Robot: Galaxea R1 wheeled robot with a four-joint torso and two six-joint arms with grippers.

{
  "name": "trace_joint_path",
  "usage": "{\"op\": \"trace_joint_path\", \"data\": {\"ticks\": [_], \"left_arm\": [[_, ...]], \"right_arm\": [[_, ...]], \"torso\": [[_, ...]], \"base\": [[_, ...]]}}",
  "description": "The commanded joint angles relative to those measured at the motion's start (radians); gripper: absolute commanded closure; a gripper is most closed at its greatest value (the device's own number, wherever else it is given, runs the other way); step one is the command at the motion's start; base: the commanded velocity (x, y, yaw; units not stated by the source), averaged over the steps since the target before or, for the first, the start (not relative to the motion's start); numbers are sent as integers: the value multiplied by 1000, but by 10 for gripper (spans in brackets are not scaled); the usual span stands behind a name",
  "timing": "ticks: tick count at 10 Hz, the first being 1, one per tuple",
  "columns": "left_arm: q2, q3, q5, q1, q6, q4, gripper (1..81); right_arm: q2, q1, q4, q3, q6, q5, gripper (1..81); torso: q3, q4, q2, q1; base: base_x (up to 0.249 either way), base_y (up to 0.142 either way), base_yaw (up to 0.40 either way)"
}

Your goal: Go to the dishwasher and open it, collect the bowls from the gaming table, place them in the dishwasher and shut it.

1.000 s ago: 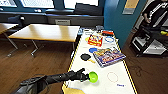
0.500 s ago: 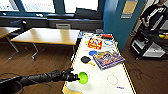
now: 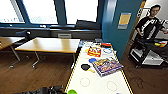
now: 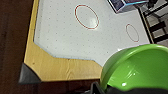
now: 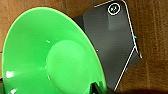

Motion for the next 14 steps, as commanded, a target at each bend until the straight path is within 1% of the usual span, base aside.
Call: {"op": "trace_joint_path", "data": {"ticks": [1,2,3,4,5,8,9,10,11,12,13,14], "left_arm": [[-59,17,-6,140,3,276,811],[-56,-27,-13,200,3,328,811],[-54,-73,-38,251,3,360,811],[-51,-131,-86,292,3,385,811],[-40,-193,-128,334,3,399,811],[21,-373,-254,441,5,402,811],[43,-415,-298,473,17,403,811],[66,-452,-306,510,22,402,811],[89,-494,-328,539,25,402,811],[107,-535,-373,568,28,402,811],[119,-569,-400,590,28,403,811],[128,-602,-415,611,38,402,811]], "right_arm": [[-17,31,-16,-1,-2,-21,811],[-17,31,-16,-6,-2,-21,811],[-19,29,-15,-18,0,-20,811],[-17,28,-11,-42,0,-20,811],[-16,26,-11,-64,0,-21,811],[-2,20,-10,-112,0,-21,811],[7,17,-10,-127,1,-21,811],[20,17,-13,-141,0,-21,811],[29,17,-14,-150,0,-21,811],[37,17,-16,-153,-2,-21,811],[41,15,-18,-155,-3,-21,811],[44,12,-18,-165,-5,-21,811]], "torso": [[68,0,0,0],[97,0,0,0],[53,0,0,-1],[68,0,-1,-2],[75,0,-2,-2],[78,0,-2,-3],[139,0,-2,-3],[143,0,-2,-3],[159,0,-2,-3],[181,0,-2,-3],[197,0,-2,-3],[169,0,-3,-4]], "base": [[0,0,0],[0,0,0],[0,0,0],[0,0,0],[0,0,0],[0,0,0],[0,0,0],[0,0,0],[0,0,0],[0,0,0],[0,0,0],[0,0,0]]}}
